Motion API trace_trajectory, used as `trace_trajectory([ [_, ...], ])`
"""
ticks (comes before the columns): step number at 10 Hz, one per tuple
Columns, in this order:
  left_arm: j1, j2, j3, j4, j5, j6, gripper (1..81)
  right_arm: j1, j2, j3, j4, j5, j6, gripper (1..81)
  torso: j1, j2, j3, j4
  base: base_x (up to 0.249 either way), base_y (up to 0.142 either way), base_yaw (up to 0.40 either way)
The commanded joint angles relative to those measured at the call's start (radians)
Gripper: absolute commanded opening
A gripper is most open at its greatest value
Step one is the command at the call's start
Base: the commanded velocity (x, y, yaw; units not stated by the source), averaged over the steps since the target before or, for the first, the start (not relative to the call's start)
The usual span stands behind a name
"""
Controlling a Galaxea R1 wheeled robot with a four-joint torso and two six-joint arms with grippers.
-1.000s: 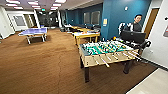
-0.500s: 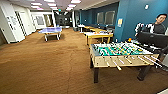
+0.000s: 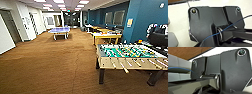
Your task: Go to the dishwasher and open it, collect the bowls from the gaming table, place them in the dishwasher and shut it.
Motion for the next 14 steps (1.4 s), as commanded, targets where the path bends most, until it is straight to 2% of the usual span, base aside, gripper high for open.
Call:
trace_trajectory([
  [1, -0.045, -0.013, 0.004, 0.000, 0.056, 0.001, 81.1, 0.034, -0.003, 0.009, -0.017, -0.050, -0.006, 81.1, 0.000, 0.000, 0.000, 0.000, 0.000, 0.000, 0.000],
  [14, -0.043, -0.011, 0.004, -0.006, 0.054, 0.000, 81.1, 0.025, -0.001, 0.009, -0.018, -0.050, -0.006, 81.1, 0.000, 0.000, 0.000, 0.000, 0.000, 0.000, 0.000],
])
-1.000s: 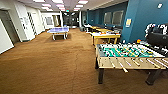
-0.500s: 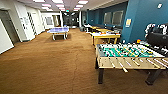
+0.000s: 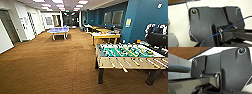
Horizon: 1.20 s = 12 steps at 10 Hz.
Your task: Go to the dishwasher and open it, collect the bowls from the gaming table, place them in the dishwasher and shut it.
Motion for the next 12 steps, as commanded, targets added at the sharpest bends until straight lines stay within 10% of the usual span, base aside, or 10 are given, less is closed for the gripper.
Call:
trace_trajectory([
  [1, -0.040, -0.010, 0.003, -0.005, 0.054, 0.001, 81.1, 0.033, -0.001, 0.009, -0.017, -0.048, -0.005, 81.1, 0.000, 0.000, 0.000, 0.000, 0.000, 0.000, 0.000],
  [12, -0.037, -0.010, 0.003, -0.005, 0.051, 0.001, 81.1, 0.033, -0.001, 0.009, -0.023, -0.048, -0.005, 81.1, -0.001, 0.000, 0.000, 0.000, 0.146, 0.000, 0.000],
])
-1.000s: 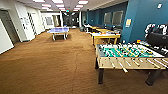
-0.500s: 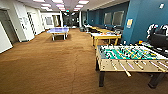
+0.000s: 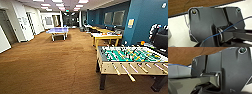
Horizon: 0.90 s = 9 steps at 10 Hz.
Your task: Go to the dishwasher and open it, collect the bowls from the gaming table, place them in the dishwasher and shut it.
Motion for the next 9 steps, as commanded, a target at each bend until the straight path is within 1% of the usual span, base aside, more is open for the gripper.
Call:
trace_trajectory([
  [1, -0.041, -0.010, 0.004, -0.004, 0.057, 0.001, 81.1, 0.038, -0.002, 0.011, -0.017, -0.047, -0.003, 81.1, 0.000, 0.000, 0.000, 0.000, 0.171, 0.000, 0.000],
  [3, -0.041, -0.010, 0.004, -0.005, 0.059, -0.001, 81.1, 0.038, -0.002, 0.011, -0.023, -0.045, -0.003, 81.1, 0.000, 0.000, 0.000, 0.000, 0.171, 0.000, 0.000],
  [9, -0.037, -0.011, 0.004, -0.015, 0.057, 0.001, 81.1, 0.037, -0.001, 0.014, -0.028, -0.047, -0.003, 81.1, -0.001, 0.000, 0.000, 0.000, 0.129, 0.000, 0.000],
])
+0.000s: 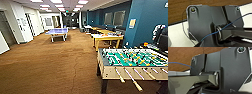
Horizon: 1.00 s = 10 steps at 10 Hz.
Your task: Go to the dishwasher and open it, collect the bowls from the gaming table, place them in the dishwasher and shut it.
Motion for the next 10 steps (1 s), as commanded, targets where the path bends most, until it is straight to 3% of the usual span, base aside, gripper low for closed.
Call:
trace_trajectory([
  [1, -0.046, -0.016, 0.001, -0.009, 0.054, 0.001, 81.1, 0.042, 0.007, 0.012, -0.021, -0.041, -0.003, 81.1, 0.000, 0.000, 0.000, 0.000, 0.126, 0.000, 0.000],
  [10, -0.045, -0.011, 0.001, -0.011, 0.051, 0.001, 81.1, 0.031, 0.012, 0.011, -0.024, -0.041, -0.003, 81.1, 0.000, 0.000, 0.000, 0.000, 0.127, 0.000, 0.000],
])
